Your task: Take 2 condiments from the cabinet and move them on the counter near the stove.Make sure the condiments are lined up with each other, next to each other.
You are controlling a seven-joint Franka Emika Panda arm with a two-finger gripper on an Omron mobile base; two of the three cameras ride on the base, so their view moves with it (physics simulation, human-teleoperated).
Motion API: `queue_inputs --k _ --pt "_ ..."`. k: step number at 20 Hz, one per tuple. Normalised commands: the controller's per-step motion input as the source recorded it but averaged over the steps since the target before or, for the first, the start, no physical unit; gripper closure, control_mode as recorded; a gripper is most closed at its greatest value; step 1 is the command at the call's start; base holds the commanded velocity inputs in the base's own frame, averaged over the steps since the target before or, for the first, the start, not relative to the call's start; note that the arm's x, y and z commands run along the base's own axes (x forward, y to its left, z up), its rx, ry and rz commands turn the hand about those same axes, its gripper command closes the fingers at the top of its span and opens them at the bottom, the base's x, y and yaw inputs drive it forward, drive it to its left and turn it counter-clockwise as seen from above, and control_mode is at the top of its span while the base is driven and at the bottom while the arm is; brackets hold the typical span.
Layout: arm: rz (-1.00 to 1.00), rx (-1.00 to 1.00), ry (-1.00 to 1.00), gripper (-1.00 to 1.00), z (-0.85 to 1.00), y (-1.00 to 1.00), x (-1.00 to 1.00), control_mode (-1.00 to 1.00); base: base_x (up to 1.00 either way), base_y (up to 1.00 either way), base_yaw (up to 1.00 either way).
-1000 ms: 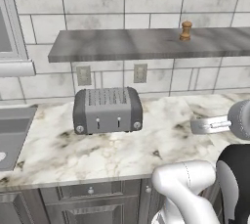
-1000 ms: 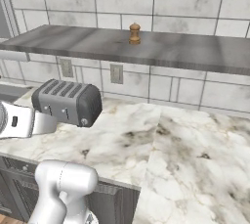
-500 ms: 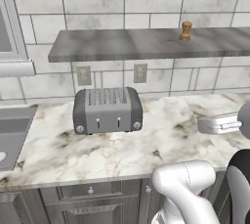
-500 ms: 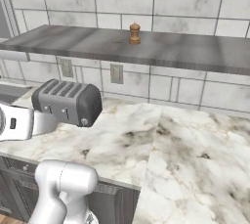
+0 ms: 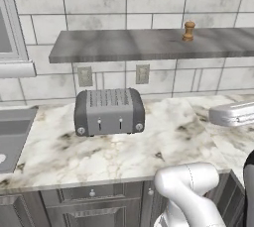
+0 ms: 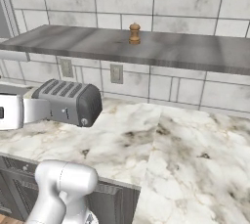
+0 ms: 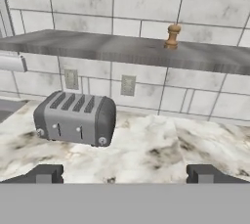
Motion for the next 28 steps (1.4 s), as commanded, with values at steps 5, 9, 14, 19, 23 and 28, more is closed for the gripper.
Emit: queue_inputs --k 5,9,14,19,23,28 --pt "0.00 0.00 0.03 -1.00 0.58 0.00 -0.05 -1.00 0.00 0.00 0.00" --pt "0.00 0.00 0.06 -1.00 0.39 -0.03 -0.06 -1.00 0.00 0.00 0.00" --pt "0.00 0.00 0.04 -1.00 0.18 -0.03 -0.01 -1.00 0.00 0.00 0.00" --pt "0.00 0.00 0.00 -1.00 0.04 -0.11 0.00 -1.00 0.00 0.00 0.00" --pt "-0.05 0.00 -0.03 -1.00 -0.01 -0.19 0.00 -1.00 0.00 0.00 0.00" --pt "-0.13 0.00 -0.14 -1.00 -0.15 -0.35 0.28 -1.00 0.00 0.00 0.00"
